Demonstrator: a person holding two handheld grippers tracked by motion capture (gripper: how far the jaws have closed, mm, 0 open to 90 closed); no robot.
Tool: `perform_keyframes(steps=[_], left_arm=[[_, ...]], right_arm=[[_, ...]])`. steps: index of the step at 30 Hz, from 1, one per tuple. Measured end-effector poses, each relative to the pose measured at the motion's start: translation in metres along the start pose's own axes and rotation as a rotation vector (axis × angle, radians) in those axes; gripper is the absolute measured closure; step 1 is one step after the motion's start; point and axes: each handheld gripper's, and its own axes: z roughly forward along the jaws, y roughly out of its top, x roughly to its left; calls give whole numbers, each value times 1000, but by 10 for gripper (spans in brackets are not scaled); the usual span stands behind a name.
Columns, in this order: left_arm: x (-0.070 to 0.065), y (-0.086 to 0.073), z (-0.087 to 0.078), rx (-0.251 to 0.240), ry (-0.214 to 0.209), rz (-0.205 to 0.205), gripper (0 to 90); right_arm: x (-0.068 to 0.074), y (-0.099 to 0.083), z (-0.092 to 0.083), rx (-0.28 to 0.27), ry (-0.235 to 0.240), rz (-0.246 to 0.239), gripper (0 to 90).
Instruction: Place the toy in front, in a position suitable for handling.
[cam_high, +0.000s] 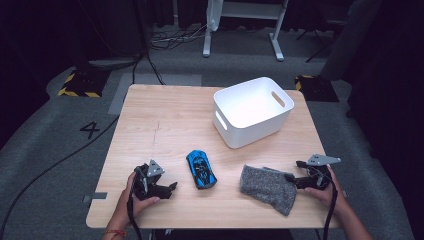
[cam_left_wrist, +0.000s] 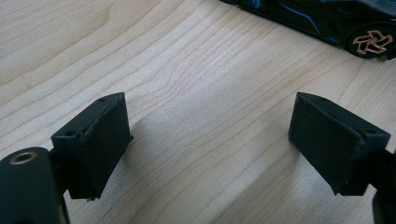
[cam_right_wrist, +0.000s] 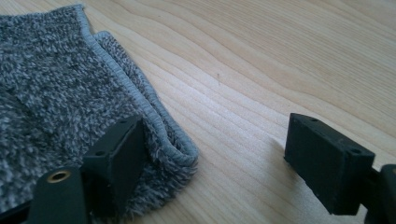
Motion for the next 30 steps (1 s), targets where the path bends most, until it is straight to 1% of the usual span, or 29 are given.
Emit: perform_keyframes(steps=[4,6,7,8,10,11,12,13,15,17,18,19,20,21,22,23,24,25,26,27,29,30], left_arm=[[0,0,0,0,0,0,130],[0,0,0,0,8,3,132],[0,0,0,0,8,3,133],[0,0,0,-2,11,7,132],[0,0,0,-2,11,8,132],[0,0,0,-2,11,8,132],[0,0,0,-3,11,5,133],[0,0,0,-4,12,5,134],[0,0,0,-3,11,5,134],[0,0,0,-4,10,7,134],[0,0,0,0,8,6,133],[0,0,0,0,8,6,133],[0,0,0,0,8,6,133],[0,0,0,0,8,6,133],[0,0,0,-1,7,5,133],[0,0,0,0,2,5,132],[0,0,0,0,2,5,132],[0,0,0,0,1,5,132],[0,0,0,0,2,6,131],[0,0,0,0,2,6,132],[0,0,0,0,1,5,131],[0,0,0,0,1,5,131]], right_arm=[[0,0,0,2,1,-2,208],[0,1,0,10,4,-10,212],[0,1,0,10,4,-10,212],[-1,3,0,21,6,-6,211],[-1,4,0,21,2,-5,213],[0,5,-2,17,-13,-5,214],[3,11,-9,4,-37,-17,218],[4,14,-14,-18,-47,-20,219],[8,21,-22,-53,-56,-21,219],[11,24,-24,-60,-57,-28,218],[16,30,-27,-79,-53,-37,219],[19,34,-27,-84,-49,-40,219],[19,34,-27,-84,-49,-40,219],[23,38,-26,-93,-44,-39,219],[33,49,-24,-101,-35,-54,220],[39,54,-22,-106,-24,-66,223],[39,54,-22,-106,-24,-66,223],[46,59,-20,-108,-14,-81,225],[60,68,-15,-110,15,-110,225],[60,68,-15,-110,15,-110,225],[75,73,-9,-102,38,-146,223],[81,75,-6,-103,57,-157,222]])
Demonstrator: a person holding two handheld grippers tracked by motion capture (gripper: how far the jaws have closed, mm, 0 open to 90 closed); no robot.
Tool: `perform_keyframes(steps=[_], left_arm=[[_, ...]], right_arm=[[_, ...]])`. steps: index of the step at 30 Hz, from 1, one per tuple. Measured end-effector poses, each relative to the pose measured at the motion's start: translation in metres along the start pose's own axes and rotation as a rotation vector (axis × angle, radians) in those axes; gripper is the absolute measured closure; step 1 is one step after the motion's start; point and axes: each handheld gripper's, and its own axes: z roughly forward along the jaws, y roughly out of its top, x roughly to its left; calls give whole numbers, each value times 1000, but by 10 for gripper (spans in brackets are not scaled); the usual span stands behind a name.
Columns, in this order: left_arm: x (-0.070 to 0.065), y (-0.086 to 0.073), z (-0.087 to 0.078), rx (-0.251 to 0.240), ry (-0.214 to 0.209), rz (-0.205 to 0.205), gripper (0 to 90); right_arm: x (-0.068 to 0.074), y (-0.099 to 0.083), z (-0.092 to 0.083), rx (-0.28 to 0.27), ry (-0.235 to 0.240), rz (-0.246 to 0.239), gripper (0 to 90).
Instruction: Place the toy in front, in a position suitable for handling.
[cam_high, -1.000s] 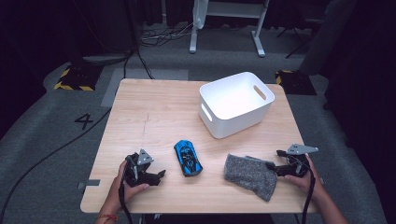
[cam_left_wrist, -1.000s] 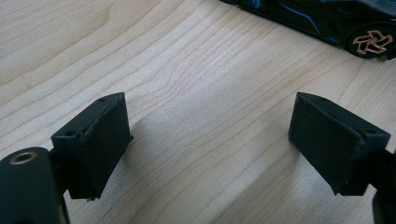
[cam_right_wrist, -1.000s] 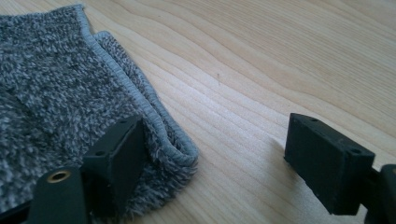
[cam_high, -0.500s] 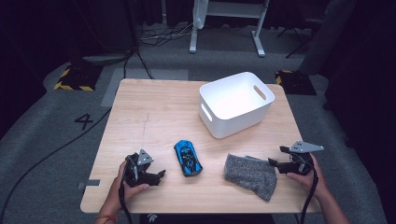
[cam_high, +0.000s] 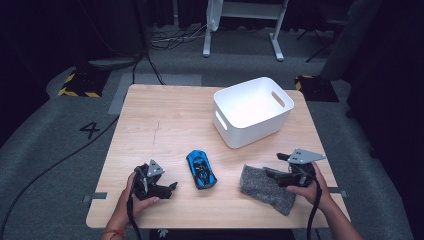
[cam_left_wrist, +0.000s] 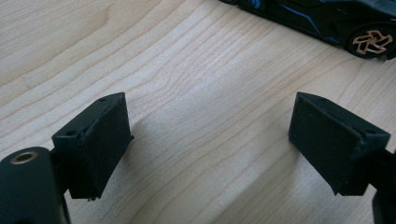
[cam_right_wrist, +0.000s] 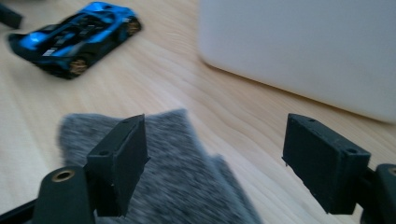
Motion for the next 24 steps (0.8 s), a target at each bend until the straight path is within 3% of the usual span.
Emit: perform_keyframes(steps=[1,2,5,10,11,24], left_arm=[[0,0,0,0,0,0,132],[0,0,0,0,0,0,132],[0,0,0,0,1,0,132],[0,0,0,0,1,0,132],[0,0,0,1,0,0,132],[0,0,0,0,0,0,131]], right_arm=[[11,7,7,-8,19,-23,220],[11,7,7,-8,19,-23,220],[33,22,19,-14,60,-59,219],[51,32,34,-3,94,-95,228],[58,33,42,7,119,-105,232],[97,38,83,37,181,-125,231]])
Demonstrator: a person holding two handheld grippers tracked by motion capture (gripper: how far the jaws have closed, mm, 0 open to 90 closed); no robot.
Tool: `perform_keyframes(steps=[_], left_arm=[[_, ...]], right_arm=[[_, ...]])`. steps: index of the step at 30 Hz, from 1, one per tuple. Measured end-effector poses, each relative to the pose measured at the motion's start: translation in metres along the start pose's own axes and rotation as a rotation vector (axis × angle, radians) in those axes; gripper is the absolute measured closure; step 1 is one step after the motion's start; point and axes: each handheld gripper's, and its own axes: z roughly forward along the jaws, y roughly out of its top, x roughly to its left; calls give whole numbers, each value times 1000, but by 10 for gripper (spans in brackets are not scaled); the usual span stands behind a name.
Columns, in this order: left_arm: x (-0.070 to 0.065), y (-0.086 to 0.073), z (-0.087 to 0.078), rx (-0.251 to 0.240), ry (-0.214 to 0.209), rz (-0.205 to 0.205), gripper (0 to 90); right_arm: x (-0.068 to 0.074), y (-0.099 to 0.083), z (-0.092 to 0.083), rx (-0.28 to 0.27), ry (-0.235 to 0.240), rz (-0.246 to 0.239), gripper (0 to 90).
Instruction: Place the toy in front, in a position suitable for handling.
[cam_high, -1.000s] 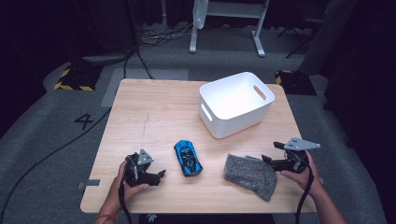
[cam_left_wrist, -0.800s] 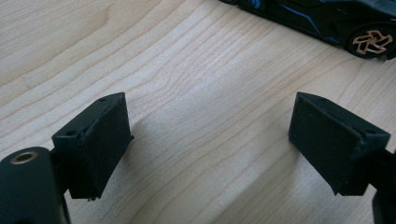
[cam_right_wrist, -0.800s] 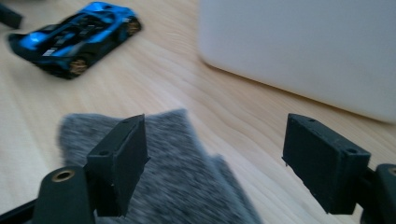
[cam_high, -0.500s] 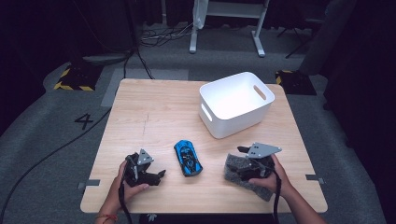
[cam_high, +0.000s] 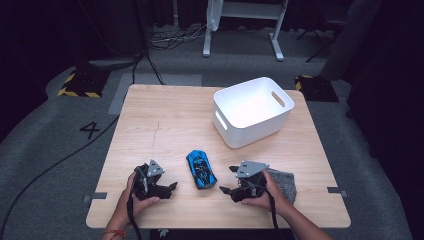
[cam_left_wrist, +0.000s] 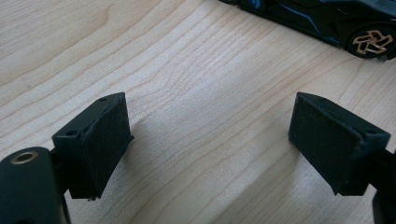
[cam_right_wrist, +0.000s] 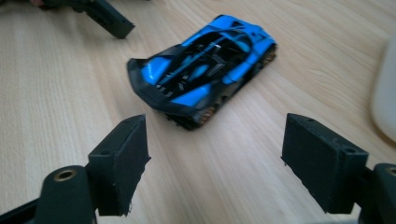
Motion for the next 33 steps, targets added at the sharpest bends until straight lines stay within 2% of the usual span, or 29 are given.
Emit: perform_keyframes(steps=[2,6,8,9,10,11,14,15,18,19,24,26,29,30,33], left_arm=[[0,0,0,0,1,0,132],[0,0,0,0,2,0,132],[0,0,0,0,1,0,132],[0,0,0,0,1,0,132],[0,0,0,0,1,0,132],[0,0,0,0,1,0,132],[0,0,0,1,6,1,133],[-1,0,0,-3,6,-4,134],[0,0,0,-2,8,1,134],[-1,-1,0,-2,9,1,135],[0,0,0,-3,10,3,135],[0,0,0,-3,10,2,135],[0,0,0,-3,10,3,135],[0,0,0,-3,10,3,135],[-1,0,0,-3,11,3,136]], right_arm=[[10,4,11,-3,15,-11,231],[17,8,21,-11,37,-11,231],[22,10,29,3,15,-14,228],[23,12,36,0,29,10,226],[23,12,36,0,29,10,226],[25,13,43,-1,10,28,218],[27,15,48,-4,-4,48,174],[28,18,54,-6,-34,57,173],[28,20,59,-13,-54,78,152],[27,21,64,0,-73,98,131],[26,21,74,12,-112,116,120],[23,24,79,44,-131,155,141],[21,26,83,56,-155,168,164],[21,29,86,84,-182,167,186],[22,32,86,59,-193,158,163]])
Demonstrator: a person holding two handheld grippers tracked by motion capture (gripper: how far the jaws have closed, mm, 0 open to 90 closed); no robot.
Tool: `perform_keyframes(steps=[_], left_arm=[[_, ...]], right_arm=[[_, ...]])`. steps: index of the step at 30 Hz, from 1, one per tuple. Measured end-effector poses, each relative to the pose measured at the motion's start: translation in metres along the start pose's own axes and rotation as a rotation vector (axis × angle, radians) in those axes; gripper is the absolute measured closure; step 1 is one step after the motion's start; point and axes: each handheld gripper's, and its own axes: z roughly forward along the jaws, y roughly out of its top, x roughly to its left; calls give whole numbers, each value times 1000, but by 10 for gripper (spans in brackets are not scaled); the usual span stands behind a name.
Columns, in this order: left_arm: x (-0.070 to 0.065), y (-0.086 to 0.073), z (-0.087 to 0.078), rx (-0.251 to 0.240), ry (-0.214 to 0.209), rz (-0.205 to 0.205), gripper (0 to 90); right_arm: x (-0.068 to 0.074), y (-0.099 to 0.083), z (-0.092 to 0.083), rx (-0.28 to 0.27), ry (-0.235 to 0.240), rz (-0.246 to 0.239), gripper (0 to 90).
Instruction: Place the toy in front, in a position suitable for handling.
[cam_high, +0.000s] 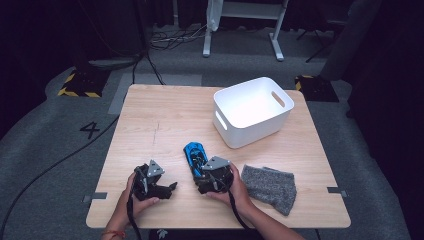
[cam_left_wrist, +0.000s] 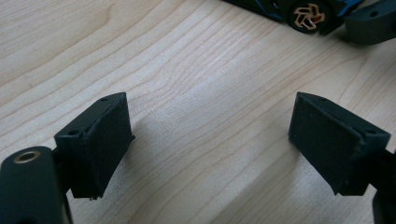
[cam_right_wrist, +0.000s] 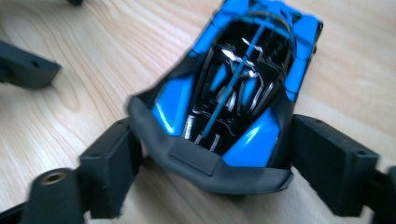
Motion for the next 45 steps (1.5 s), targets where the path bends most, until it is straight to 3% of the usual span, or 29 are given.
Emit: perform_keyframes(steps=[3,6,10,14,20,25,27,32,34,35,36,39,41,42,44,45], left_arm=[[0,0,0,1,-1,-1,136],[0,0,0,0,-1,-1,136],[0,0,0,1,0,-3,136],[0,0,0,0,1,0,136],[0,0,0,0,1,-1,137],[-1,0,0,0,0,-3,137],[-1,0,0,1,0,-5,137],[-1,0,0,1,0,-5,137],[-1,0,0,1,0,-5,137],[-1,0,0,1,0,-5,137],[-1,0,0,1,0,-5,137],[-1,0,0,1,0,-5,137],[-1,0,0,1,0,-3,137],[-1,0,0,1,0,-4,137],[-2,0,0,4,2,-2,137],[-2,0,0,2,1,-3,137]], right_arm=[[1,4,-1,-8,-8,-4,171],[2,14,2,-4,-29,39,183],[3,18,8,10,-56,43,168],[-2,16,17,30,-48,102,150],[-4,19,21,51,-75,80,185],[-7,20,19,79,-68,53,206],[-13,19,17,103,-32,49,218],[-20,21,14,155,7,28,220],[-24,22,11,186,32,0,222],[-30,21,8,217,74,-17,243],[-30,21,8,217,74,-17,243],[-34,22,1,271,103,-85,245],[-37,21,-1,295,127,-98,247],[-42,19,-3,299,161,-104,252],[-44,17,-4,303,173,-119,253],[-46,15,-8,314,189,-151,254]])
